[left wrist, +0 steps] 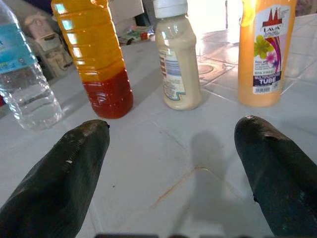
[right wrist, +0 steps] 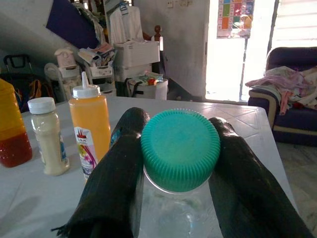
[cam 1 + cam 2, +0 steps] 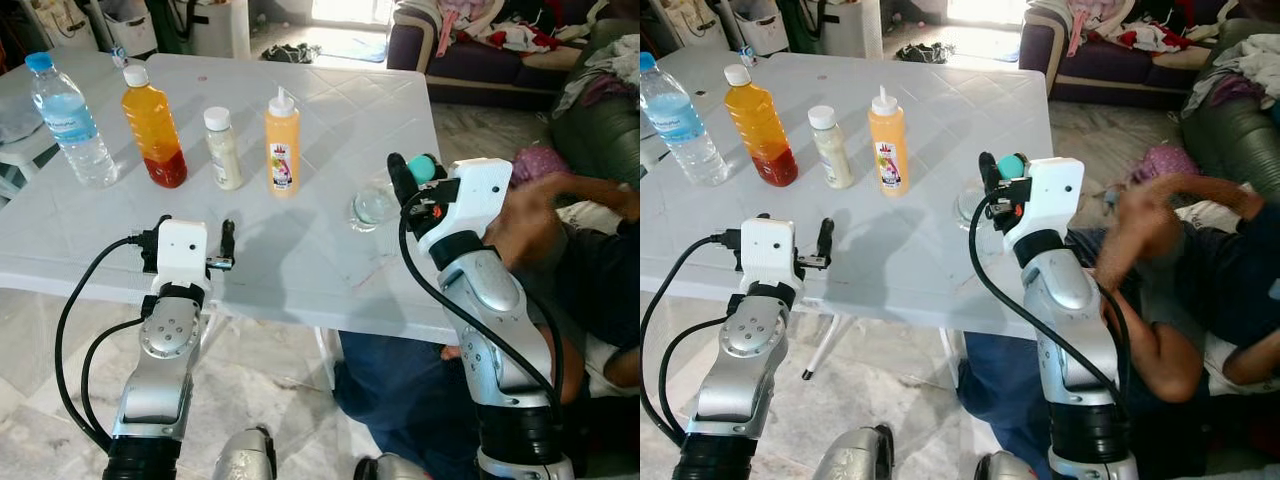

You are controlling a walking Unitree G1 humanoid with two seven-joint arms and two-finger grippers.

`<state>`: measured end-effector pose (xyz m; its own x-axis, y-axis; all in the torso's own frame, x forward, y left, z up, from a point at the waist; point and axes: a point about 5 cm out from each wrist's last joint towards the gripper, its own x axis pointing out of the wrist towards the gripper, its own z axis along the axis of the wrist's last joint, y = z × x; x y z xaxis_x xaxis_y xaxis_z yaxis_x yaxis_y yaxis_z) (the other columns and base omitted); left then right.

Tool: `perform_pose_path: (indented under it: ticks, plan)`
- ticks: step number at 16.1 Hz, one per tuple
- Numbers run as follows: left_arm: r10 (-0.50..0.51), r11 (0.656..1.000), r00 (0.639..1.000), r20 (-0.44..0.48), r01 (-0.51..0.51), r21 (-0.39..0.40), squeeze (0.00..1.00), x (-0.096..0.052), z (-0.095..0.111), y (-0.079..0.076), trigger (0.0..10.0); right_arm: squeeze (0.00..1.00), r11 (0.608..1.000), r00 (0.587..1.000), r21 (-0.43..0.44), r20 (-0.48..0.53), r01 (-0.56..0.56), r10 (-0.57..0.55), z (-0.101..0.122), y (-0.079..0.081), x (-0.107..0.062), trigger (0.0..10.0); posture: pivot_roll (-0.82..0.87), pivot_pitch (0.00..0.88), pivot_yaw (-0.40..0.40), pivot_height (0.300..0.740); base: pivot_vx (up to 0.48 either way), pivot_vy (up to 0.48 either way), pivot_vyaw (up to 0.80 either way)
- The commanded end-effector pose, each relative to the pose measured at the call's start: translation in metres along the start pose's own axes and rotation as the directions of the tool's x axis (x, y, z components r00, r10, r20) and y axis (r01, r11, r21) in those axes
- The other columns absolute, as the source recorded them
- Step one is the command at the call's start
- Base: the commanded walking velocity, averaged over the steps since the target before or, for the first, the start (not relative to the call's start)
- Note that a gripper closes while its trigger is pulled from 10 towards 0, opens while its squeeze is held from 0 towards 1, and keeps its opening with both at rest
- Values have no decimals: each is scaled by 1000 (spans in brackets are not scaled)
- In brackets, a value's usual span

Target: Restocking fridge

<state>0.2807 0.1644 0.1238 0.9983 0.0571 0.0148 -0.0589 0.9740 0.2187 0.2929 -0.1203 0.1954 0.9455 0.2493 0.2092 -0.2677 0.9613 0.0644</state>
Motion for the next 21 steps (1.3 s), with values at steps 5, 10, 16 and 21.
perform_pose_path:
  ticks: [5, 10, 16, 21]
  plan:
    - [24, 1000, 1000, 8, -24, -17, 0, 1, 0, 1, 10000, 0, 999, 998, -7, 48, -50, 51, 12, 12, 6, 10000, 94, 17, -29, 740, -276, 0, 0]
    - [35, 999, 999, 3, -35, -16, 0, -2, -2, 3, 10000, 0, 999, 999, -22, 11, -47, 47, 2, 7, 1, 10000, 93, 22, -26, 740, -287, 0, 0]
    - [26, 1000, 1000, 8, -26, -10, 0, 3, -2, 2, 10000, 0, 997, 997, -44, -4, -71, 71, -3, 8, -3, 10000, 88, 13, -20, 740, -278, 0, 400]
    - [28, 1000, 1000, 11, -28, -12, 0, 4, -3, -1, 10000, 0, 992, 993, -46, 1, -118, 118, -3, 12, -1, 10000, 88, 5, -28, 740, -367, 0, 800]
